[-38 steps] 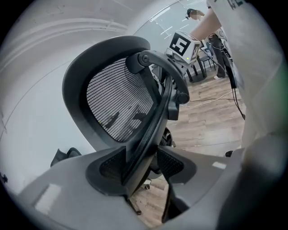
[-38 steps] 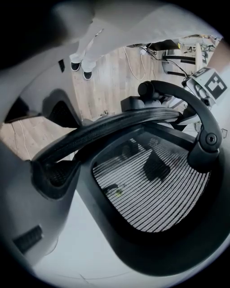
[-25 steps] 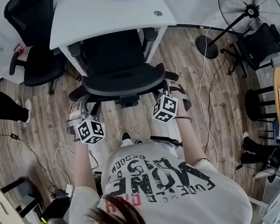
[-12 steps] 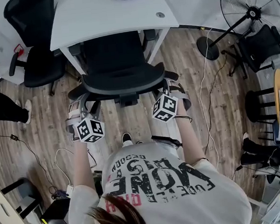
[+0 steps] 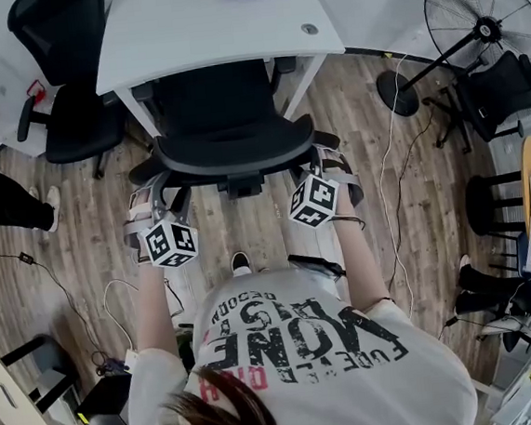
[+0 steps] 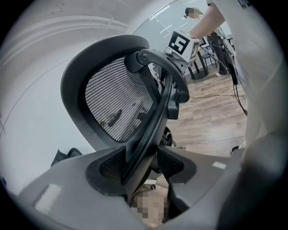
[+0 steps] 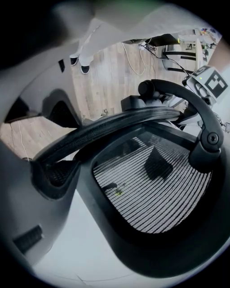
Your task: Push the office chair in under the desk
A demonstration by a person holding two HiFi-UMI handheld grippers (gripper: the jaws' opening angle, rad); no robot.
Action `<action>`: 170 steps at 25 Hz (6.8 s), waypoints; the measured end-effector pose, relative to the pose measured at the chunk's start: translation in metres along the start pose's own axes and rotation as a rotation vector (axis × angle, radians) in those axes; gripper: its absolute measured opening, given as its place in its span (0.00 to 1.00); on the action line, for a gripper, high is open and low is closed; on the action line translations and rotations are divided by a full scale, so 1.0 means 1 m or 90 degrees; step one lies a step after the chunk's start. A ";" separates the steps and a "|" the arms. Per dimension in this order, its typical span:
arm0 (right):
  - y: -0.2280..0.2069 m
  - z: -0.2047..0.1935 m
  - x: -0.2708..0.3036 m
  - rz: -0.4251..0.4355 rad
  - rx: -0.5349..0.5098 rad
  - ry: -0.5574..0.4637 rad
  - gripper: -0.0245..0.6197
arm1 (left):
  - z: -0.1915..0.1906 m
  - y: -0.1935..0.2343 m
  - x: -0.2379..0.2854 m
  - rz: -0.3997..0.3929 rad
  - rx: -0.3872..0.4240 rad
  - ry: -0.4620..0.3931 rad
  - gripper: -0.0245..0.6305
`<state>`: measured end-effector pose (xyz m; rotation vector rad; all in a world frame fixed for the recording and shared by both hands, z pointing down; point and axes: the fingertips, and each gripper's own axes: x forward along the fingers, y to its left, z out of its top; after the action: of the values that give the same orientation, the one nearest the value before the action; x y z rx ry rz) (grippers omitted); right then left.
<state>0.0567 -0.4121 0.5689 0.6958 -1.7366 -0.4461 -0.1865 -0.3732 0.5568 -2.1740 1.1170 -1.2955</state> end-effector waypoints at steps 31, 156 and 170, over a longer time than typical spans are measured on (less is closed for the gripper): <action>-0.006 -0.002 0.004 -0.012 -0.022 0.000 0.37 | 0.002 0.001 0.003 0.010 -0.003 0.012 0.38; -0.093 0.066 -0.209 -0.048 0.612 -0.494 0.07 | 0.166 0.103 -0.151 0.194 -0.554 -0.343 0.05; -0.090 0.070 -0.212 -0.047 0.608 -0.514 0.07 | 0.171 0.104 -0.162 0.216 -0.562 -0.348 0.05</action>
<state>0.0453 -0.3444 0.3384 1.3736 -2.7214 0.1379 -0.1277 -0.3231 0.3108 -2.4726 1.8951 0.0131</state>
